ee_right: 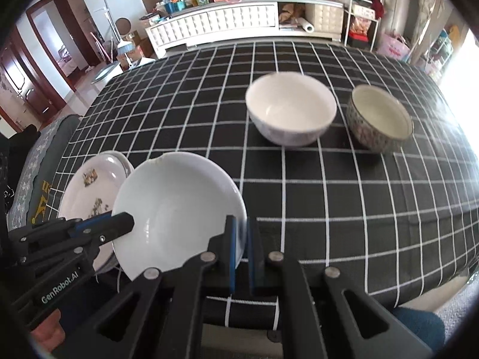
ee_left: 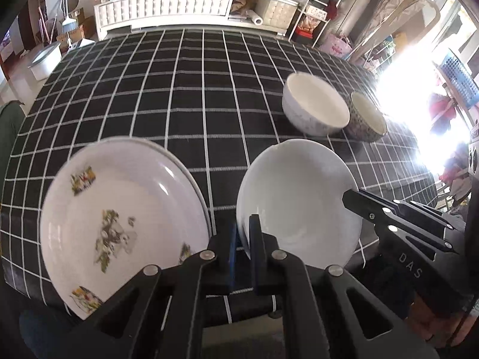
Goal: Organize plates and bowls
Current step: 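Lift the white bowl with the left tool and carry it beside the plates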
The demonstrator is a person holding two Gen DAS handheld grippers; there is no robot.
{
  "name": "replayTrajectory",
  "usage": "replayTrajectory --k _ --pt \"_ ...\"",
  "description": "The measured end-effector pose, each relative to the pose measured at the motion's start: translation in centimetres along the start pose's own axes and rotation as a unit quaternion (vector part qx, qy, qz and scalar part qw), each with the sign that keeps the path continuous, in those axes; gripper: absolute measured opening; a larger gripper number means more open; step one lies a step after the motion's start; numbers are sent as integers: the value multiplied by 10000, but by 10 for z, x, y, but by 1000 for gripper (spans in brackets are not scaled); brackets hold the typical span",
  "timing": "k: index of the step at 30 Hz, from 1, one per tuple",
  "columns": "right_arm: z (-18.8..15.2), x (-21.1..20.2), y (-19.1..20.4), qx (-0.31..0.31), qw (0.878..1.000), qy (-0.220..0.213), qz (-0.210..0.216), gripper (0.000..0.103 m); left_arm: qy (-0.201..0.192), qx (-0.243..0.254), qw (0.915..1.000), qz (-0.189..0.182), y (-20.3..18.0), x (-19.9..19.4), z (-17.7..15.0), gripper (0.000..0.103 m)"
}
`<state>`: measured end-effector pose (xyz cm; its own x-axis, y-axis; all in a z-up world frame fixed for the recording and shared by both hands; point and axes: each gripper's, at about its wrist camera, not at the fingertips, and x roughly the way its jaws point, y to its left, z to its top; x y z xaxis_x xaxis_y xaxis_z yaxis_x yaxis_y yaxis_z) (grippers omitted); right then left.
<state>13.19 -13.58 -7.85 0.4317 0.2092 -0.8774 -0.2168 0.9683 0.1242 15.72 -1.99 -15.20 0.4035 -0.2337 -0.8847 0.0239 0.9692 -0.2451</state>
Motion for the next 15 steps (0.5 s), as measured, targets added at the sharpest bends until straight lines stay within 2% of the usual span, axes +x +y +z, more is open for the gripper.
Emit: replayTrajectory --k 6,15 --pt "-8 14 -5 62 9997 201 -98 9 125 71 9999 51 -6 17 -7 6" --pt "-12 21 -12 154 9995 259 -120 9 235 134 9996 94 -13 31 -9 6"
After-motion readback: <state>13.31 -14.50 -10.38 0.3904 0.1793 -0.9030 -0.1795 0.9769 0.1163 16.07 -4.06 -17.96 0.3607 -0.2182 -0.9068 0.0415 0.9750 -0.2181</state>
